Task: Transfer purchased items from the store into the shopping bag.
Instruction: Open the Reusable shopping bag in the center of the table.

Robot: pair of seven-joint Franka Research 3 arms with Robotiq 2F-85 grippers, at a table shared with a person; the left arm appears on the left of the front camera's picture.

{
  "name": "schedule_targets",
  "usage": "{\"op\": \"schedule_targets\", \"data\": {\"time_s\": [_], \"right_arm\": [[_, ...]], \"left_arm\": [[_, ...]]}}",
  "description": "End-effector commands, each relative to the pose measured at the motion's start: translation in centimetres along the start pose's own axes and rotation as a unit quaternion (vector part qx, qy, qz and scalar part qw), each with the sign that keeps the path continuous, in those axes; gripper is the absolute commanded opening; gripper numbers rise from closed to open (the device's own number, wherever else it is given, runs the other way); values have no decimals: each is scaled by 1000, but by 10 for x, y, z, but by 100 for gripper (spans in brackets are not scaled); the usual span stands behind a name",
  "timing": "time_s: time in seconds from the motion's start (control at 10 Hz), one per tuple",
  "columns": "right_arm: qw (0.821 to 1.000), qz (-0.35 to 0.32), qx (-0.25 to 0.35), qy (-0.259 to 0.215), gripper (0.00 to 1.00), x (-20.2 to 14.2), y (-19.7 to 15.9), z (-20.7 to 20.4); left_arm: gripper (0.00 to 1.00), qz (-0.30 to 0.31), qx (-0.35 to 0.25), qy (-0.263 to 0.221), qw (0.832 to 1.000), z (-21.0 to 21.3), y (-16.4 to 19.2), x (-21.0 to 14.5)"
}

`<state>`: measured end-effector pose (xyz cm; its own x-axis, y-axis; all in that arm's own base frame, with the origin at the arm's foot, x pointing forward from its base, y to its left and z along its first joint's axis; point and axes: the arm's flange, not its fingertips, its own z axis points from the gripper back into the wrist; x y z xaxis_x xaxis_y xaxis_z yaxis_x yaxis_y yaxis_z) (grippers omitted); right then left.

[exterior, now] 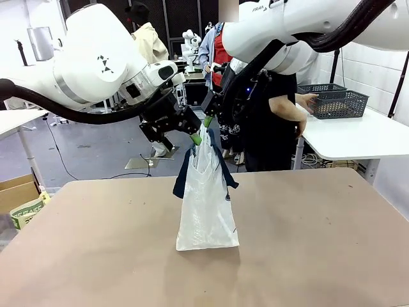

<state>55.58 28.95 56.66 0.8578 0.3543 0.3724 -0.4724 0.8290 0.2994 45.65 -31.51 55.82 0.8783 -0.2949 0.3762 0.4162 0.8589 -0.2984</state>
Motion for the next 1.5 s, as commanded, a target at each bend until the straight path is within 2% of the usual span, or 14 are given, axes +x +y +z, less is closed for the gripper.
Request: {"op": "schedule_targets", "data": {"time_s": [0.0,0.7,1.1,1.4], "right_arm": [[999,-5,29,13,100,6,2,-3],[998,-21,29,56,100,-15,4,-28],[996,-37,18,75,100,-22,-2,-37],[997,-21,16,69,100,-18,-1,-38]], "left_arm": [[100,4,-8,8,1000,0,4,-6],[100,13,-6,34,999,-13,7,-8],[100,47,9,43,998,-35,11,-4],[100,25,2,45,999,-32,15,-7]]}}
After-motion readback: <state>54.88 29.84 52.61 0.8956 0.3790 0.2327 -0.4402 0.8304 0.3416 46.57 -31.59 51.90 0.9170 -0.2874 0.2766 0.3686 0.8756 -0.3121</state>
